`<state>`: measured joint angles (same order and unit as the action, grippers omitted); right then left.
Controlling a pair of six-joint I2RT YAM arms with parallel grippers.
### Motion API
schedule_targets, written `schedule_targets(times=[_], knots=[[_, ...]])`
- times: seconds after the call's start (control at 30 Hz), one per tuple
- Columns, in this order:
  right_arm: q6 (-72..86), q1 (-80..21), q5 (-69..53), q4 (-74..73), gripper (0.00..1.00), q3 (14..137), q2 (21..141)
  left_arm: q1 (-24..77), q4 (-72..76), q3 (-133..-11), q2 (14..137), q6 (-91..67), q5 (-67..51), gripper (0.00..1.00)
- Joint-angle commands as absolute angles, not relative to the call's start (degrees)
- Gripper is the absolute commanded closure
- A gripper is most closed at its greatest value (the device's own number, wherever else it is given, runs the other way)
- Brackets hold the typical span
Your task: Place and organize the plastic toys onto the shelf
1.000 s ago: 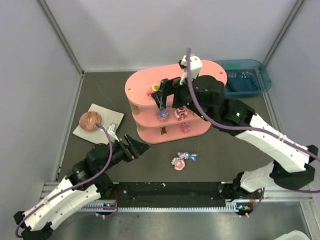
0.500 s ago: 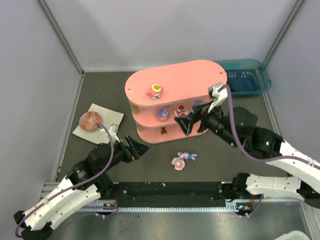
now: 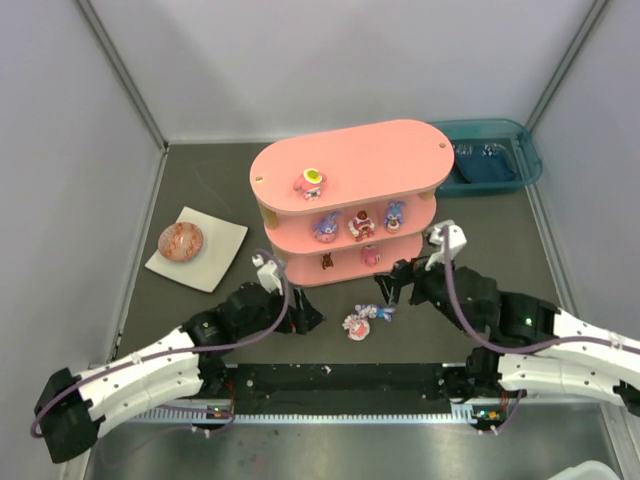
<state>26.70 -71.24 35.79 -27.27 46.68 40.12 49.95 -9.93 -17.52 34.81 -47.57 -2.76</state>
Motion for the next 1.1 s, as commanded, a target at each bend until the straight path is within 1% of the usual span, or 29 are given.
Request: schedule_targets(times=[0.0, 0.2, 0.23, 0.27, 0.37, 0.47, 0.67, 0.83, 0.9, 1.07], knots=[[28.2, -71.5, 41.2, -25.0, 0.01, 45.4, 33.8, 55.0, 6.4, -16.3, 43.8, -41.9, -2.0, 0.04], [29.8, -71.5, 41.9, -25.7, 0.01, 41.9, 28.0, 56.7, 18.7, -16.4, 56.7, -40.4, -1.6, 0.07], [30.3, -71.5, 41.9, -26.2, 0.01, 41.7, 26.9, 56.7, 20.1, -16.5, 58.2, -40.3, -2.0, 0.08], [30.7, -71.6, 41.9, -26.4, 0.01, 41.1, 26.4, 56.7, 23.3, -16.6, 59.6, -40.0, -2.4, 0.12], [31.8, -71.5, 42.4, -27.2, 0.02, 40.4, 24.3, 56.7, 29.5, -16.9, 66.8, -40.4, -4.5, 0.18], [32.2, -71.6, 42.7, -27.9, 0.02, 40.4, 22.7, 56.7, 31.5, -18.0, 71.8, -40.9, -4.7, 0.21], [33.0, -71.6, 42.8, -29.8, 0.02, 40.7, 21.8, 56.7, 34.2, -19.9, 77.2, -41.0, -4.8, 0.27], [33.3, -71.6, 43.2, -30.2, 0.02, 40.4, 21.6, 56.7, 34.9, -20.7, 79.2, -40.8, -5.1, 0.31], [33.3, -71.5, 43.2, -30.2, 0.02, 40.5, 21.6, 56.7, 34.8, -21.0, 80.1, -40.7, -5.4, 0.33], [33.2, -71.5, 43.6, -30.6, 0.02, 40.5, 21.7, 56.7, 35.6, -21.5, 82.1, -40.5, -5.8, 0.43]])
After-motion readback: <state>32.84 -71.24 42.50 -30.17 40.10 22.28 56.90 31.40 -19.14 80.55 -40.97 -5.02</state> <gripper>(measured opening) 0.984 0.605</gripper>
